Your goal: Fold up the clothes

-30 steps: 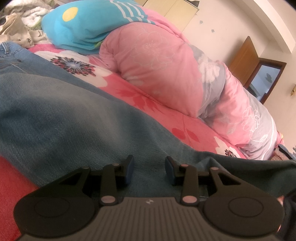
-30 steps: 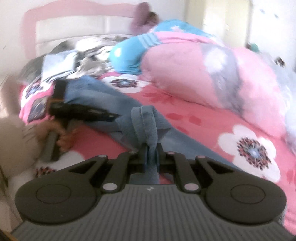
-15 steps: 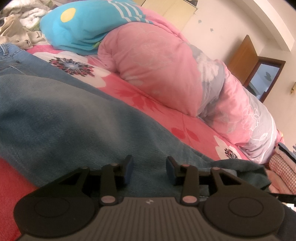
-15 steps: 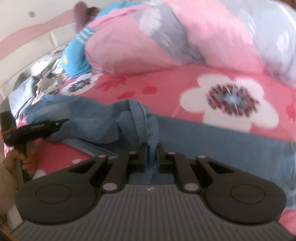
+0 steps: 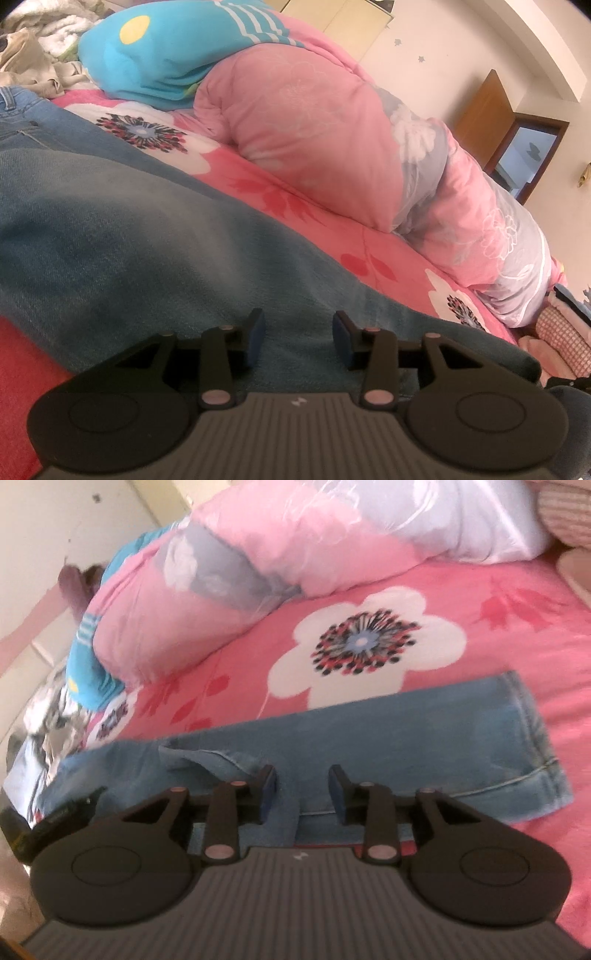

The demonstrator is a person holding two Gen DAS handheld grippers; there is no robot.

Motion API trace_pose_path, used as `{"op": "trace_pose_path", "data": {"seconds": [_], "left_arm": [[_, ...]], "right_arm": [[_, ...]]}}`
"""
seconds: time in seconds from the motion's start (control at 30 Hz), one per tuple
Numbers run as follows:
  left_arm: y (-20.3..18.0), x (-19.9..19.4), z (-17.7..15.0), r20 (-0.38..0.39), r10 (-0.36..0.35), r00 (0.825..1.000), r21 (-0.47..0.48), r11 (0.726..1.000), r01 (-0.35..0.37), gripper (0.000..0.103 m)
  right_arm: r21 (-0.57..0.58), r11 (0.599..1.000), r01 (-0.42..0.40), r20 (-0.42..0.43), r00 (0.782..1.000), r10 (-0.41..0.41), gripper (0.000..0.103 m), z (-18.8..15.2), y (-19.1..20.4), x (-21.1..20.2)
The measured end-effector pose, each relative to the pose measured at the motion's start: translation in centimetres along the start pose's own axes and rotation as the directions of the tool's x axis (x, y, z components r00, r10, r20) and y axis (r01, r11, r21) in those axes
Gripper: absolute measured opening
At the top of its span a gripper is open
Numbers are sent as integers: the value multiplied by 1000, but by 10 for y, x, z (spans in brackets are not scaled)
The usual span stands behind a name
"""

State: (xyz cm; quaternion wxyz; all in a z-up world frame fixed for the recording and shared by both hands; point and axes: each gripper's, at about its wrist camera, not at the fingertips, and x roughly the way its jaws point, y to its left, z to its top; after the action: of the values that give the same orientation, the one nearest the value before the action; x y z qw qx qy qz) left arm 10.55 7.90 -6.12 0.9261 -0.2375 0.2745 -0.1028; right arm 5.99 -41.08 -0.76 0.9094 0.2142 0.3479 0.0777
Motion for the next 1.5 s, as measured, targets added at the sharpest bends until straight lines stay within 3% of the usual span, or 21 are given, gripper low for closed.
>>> {"op": "trace_pose_path", "data": {"seconds": [0.2, 0.3, 0.5, 0.6, 0.67, 0.77, 0.87, 0.97, 1.03, 1.13, 1.27, 1.5], "left_arm": [[1, 0, 1, 0, -1, 1000, 0, 1000, 1, 42], [1, 0, 0, 0, -1, 1000, -1, 1000, 1, 42], [1, -1, 1, 0, -1, 1000, 0, 1000, 1, 42], [1, -1, 1, 0, -1, 1000, 0, 1000, 1, 42], [1, -1, 0, 0, -2, 1000, -2, 1000, 2, 42], [2, -1, 0, 1, -8, 1000, -9, 1000, 8, 42], [3, -1, 0, 1, -10, 1000, -11, 1000, 10, 42], [0, -1, 0, -2, 1, 1000, 2, 1000, -1, 43], [-2, -1, 0, -3, 7, 1000, 12, 1000, -7, 44], [-3, -2, 0, -2, 12, 1000, 20, 1000, -12, 44], [-1, -3, -1, 0, 1, 1000, 9, 1000, -1, 44], [3, -3, -1, 6, -22, 1000, -5, 1000, 22, 46]], "right_arm": [[26, 999, 45, 85, 995, -47, 31, 11, -8, -28], [0, 1000, 29, 117, 993, -29, 31, 19, -3, -40], [-172, 983, -63, 35, 997, 70, 34, 4, 43, -44], [-310, 939, -150, -35, 989, 147, 34, -14, 79, -43], [-394, 896, -204, -127, 978, 167, 34, -31, 105, -29], [-488, 852, -189, -252, 965, 70, 34, -55, 132, 3], [-552, 825, -122, -329, 941, -81, 34, -66, 127, 25], [-580, 814, -37, -340, 919, -201, 34, -59, 103, 21], [-558, 830, 6, -317, 922, -220, 35, -47, 91, 6], [-582, 813, -8, -266, 947, -180, 36, -39, 101, -14], [-567, 805, -175, -252, 967, 33, 38, -22, 132, -13], [-680, 700, -220, -209, 972, 102, 38, 24, 193, 79]]}}
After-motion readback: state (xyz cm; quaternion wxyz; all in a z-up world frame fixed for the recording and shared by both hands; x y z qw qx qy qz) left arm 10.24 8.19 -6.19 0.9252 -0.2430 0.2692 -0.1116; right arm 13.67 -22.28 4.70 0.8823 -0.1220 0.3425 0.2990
